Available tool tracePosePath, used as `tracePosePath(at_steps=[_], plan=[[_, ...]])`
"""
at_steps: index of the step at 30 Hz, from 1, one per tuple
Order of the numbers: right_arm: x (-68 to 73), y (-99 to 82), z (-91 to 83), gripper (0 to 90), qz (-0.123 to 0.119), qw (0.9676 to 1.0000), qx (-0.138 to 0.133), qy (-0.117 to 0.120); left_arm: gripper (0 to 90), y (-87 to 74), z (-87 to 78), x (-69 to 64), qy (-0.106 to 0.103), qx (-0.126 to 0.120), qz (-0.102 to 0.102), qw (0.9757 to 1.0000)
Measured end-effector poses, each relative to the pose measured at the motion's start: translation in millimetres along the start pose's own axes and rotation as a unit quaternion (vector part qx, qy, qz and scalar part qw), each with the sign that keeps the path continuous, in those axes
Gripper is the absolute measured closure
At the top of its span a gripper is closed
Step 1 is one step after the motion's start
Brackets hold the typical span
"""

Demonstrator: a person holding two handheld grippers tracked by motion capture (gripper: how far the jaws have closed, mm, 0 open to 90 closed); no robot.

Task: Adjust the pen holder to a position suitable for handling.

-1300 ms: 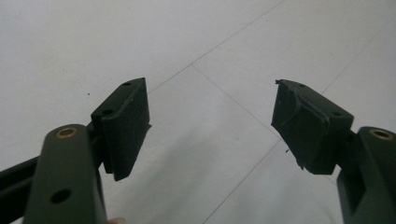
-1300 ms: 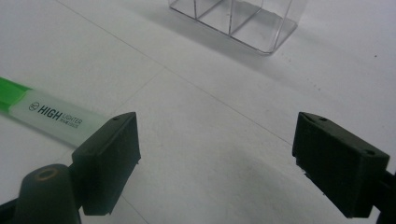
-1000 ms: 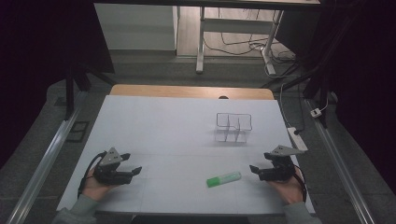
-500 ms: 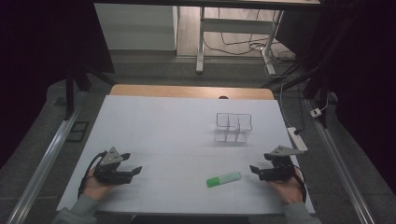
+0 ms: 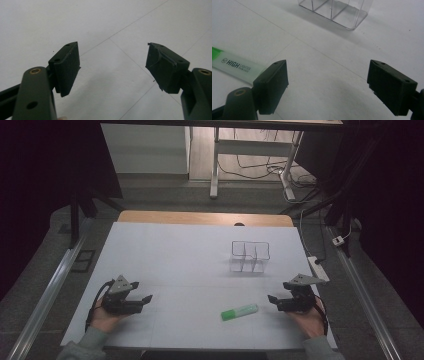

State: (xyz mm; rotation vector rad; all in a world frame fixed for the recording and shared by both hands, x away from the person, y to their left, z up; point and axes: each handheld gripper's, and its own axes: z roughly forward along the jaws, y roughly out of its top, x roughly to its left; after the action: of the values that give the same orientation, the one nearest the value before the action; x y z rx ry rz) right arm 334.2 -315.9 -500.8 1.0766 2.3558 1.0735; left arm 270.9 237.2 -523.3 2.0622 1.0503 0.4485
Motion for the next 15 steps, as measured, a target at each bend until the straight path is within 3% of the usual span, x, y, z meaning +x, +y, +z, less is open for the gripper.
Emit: tracePosePath(at_steps=[6,15], plan=[[-5.1,7.0,2.0,17.0,0.004,0.9999,0.002,-0.011,27.2,-0.2,0.0,0.5,-0.003,0.000,0.006,1.0000],[-18.0,30.1,5.4,17.8,0.033,0.9990,-0.005,-0.029,27.2,-0.4,-2.4,-0.9,-0.011,-0.005,0.009,0.9999]])
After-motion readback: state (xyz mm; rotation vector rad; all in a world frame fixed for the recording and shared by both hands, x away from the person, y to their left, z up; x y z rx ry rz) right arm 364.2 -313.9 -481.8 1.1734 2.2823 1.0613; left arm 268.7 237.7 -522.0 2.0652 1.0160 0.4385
